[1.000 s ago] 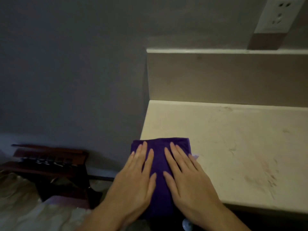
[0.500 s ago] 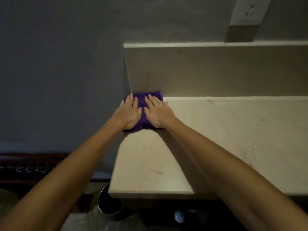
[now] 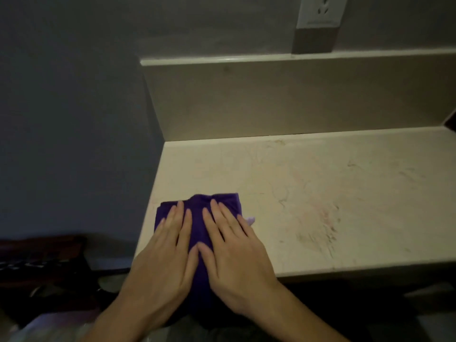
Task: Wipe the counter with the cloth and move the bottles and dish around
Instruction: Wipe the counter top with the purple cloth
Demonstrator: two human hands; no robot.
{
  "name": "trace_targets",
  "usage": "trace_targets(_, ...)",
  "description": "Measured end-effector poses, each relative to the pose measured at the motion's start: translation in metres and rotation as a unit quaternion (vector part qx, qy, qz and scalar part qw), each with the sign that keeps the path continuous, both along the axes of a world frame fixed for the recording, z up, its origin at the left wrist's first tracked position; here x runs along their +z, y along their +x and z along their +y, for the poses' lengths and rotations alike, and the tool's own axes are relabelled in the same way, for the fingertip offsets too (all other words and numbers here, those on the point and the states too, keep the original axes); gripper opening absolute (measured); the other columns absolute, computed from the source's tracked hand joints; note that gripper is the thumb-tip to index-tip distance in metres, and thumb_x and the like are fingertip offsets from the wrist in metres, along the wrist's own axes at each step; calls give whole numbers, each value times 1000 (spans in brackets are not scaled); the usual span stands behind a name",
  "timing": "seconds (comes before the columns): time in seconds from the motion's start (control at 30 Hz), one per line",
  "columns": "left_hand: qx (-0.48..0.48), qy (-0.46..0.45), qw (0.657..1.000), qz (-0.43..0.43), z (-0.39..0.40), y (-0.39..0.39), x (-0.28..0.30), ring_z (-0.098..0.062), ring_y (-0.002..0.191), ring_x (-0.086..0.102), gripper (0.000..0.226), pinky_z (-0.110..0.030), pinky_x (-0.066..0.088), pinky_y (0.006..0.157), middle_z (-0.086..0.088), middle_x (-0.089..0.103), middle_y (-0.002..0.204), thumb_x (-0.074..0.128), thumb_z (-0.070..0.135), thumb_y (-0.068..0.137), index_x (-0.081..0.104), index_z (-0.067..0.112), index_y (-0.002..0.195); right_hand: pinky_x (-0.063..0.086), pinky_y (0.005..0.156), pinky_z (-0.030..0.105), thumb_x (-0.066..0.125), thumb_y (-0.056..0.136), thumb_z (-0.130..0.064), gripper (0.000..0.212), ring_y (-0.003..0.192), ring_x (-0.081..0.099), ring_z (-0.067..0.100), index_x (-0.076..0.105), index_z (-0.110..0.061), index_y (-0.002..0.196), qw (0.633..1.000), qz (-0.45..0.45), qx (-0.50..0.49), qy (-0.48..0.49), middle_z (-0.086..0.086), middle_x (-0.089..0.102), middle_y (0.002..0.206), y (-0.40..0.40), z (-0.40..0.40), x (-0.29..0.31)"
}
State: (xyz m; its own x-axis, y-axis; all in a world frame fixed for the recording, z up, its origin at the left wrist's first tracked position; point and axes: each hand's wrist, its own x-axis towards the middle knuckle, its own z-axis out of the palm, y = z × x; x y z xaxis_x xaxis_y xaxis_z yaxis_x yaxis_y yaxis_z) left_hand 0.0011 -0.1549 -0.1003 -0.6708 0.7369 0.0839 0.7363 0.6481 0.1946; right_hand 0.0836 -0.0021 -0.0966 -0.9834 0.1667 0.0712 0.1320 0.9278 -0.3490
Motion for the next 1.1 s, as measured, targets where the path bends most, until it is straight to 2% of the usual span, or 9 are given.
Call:
trace_targets(0.07,24,-9,999,-39,14,-30,5,-6,157,-16,82,-21,-9,125,4,-24,168,-7,57,90,-15,19,162,6,128,42,13,105,-48,65,158,1,14,11,-20,164,1000,17,1,1,-1,6,172,-35,8,-5)
trace_targets(0.13,29,-25,999,-19,33,-77,5,-12,159,-11,86,-27,-5,126,-3,-17,171,-8,58,89,-9,15,164,9,128,42,17,106,-46,64,158,7,16,16,-17,163,1000,25,-15,4,2,12,171,-79,24,-9)
trace_targets(0.37,92,-66,992,-56,111,-199,4,-33,160,4,64,-40,7,130,-26,0,170,20,32,112,5,-5,162,6,128,40,19,107,-43,63,158,7,19,14,-15,163,999,-14,-51,12,4,8,172,-185,81,-4)
trace_targets(0.47,101,-51,993,-35,114,-178,2,-34,160,6,61,-40,6,130,-27,2,170,20,27,112,8,-6,161,7,128,41,21,107,-43,63,158,8,19,15,-15,163,999,-5,-36,18,4,11,171,-176,85,-7)
trace_targets(0.57,126,-42,990,-49,110,-132,3,-27,161,3,75,-39,5,131,-18,0,172,8,47,103,6,3,164,9,128,42,20,107,-44,63,158,9,19,15,-16,163,1000,0,-9,10,4,12,171,-139,93,-2)
trace_targets(0.73,124,23,990,-71,115,33,2,-13,160,-8,68,-34,0,131,-1,-12,173,13,42,104,-4,18,165,12,128,39,16,104,-44,63,158,9,13,14,-22,163,999,3,31,15,-2,11,171,18,104,-3)
trace_targets(0.83,126,29,989,-70,112,98,-3,-9,158,-17,69,-34,-2,130,5,-22,169,2,46,98,-14,23,161,17,121,38,12,104,-44,63,155,24,15,27,-21,160,999,10,31,31,-2,26,167,80,105,-10)
trace_targets(0.93,150,15,986,-74,114,98,-4,-6,156,-23,71,-32,-4,130,7,-29,167,-5,49,94,-22,25,158,20,119,40,4,104,-44,65,153,28,18,31,-19,158,997,10,46,53,1,30,165,68,107,-11)
trace_targets(1.1,171,19,983,-60,111,22,1,-11,160,-7,70,-34,3,131,0,-11,173,12,45,104,-4,17,166,6,129,39,4,101,-45,67,158,4,13,8,-22,164,994,2,103,42,-2,5,172,-19,111,-3)
